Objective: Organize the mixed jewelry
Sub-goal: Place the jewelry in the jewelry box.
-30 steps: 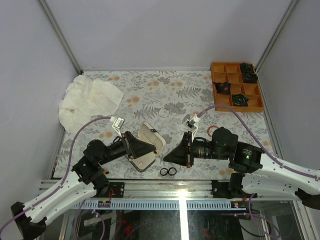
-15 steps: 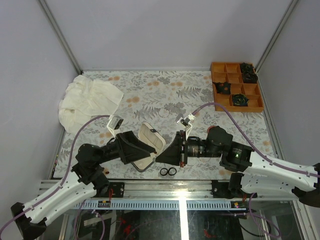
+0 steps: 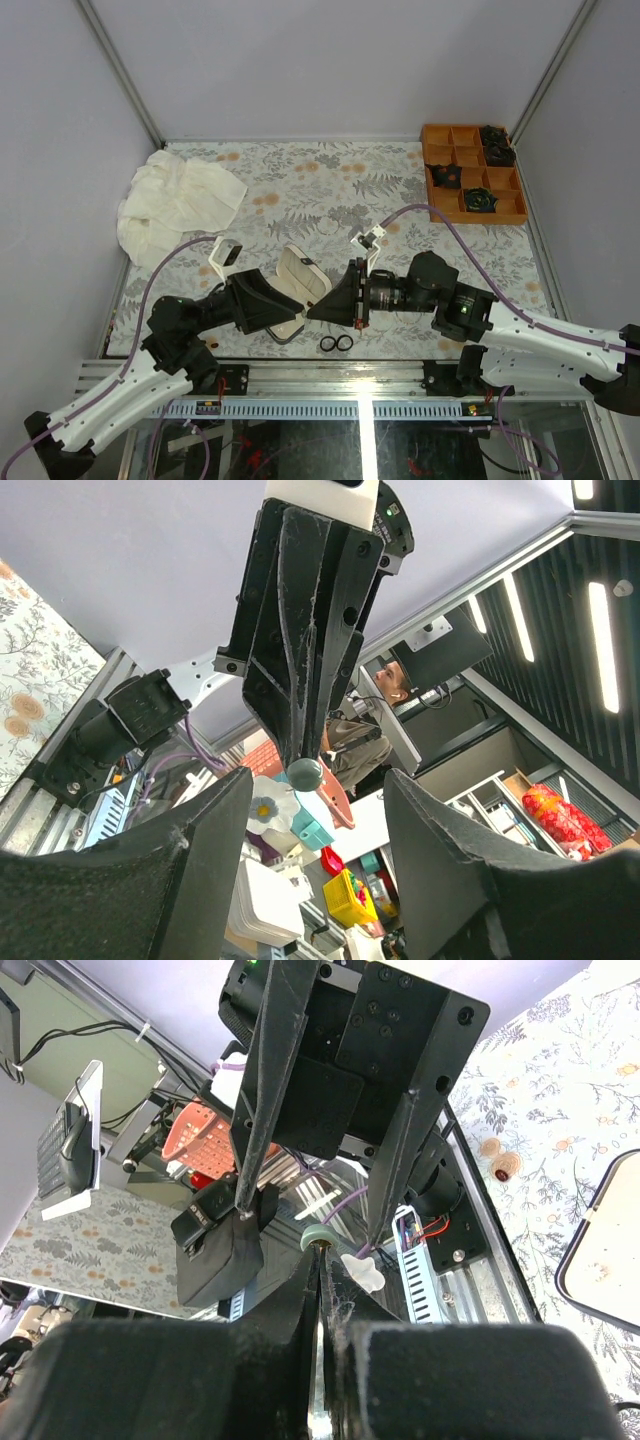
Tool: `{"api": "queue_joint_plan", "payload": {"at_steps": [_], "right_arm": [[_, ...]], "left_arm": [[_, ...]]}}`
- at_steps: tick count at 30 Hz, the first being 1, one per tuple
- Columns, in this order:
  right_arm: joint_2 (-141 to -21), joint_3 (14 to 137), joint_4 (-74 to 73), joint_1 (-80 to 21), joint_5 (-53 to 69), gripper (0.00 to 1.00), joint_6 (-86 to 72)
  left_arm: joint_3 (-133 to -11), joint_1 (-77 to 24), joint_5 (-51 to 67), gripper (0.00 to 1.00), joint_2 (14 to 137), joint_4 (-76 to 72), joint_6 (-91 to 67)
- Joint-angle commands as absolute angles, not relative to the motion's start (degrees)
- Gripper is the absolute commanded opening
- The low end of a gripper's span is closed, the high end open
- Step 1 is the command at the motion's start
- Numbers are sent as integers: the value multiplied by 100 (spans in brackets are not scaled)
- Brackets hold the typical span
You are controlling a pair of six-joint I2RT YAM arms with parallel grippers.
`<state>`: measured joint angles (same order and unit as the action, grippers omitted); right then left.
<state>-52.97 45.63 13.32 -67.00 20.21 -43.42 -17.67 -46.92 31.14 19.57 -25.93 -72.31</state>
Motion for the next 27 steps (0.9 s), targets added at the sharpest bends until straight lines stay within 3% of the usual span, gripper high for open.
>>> {"api": "queue_joint_plan", "payload": {"at_steps": [1,10,27], "right_arm": [[-5347,4571,1830,-6626,2099,0,-4374],[-5528,4522,1921,-6559,2192,0,-4438],[-5574,4449,1944,-6473,2179,0,-4477]], "left_arm": [[-1714,-4730,3167,54,1880,-2541,-7247],[-1652,-4735,3148,52,1929,-2492,-7245],[-1555,-4729,3155,29,1933,-2319,-7227]]}}
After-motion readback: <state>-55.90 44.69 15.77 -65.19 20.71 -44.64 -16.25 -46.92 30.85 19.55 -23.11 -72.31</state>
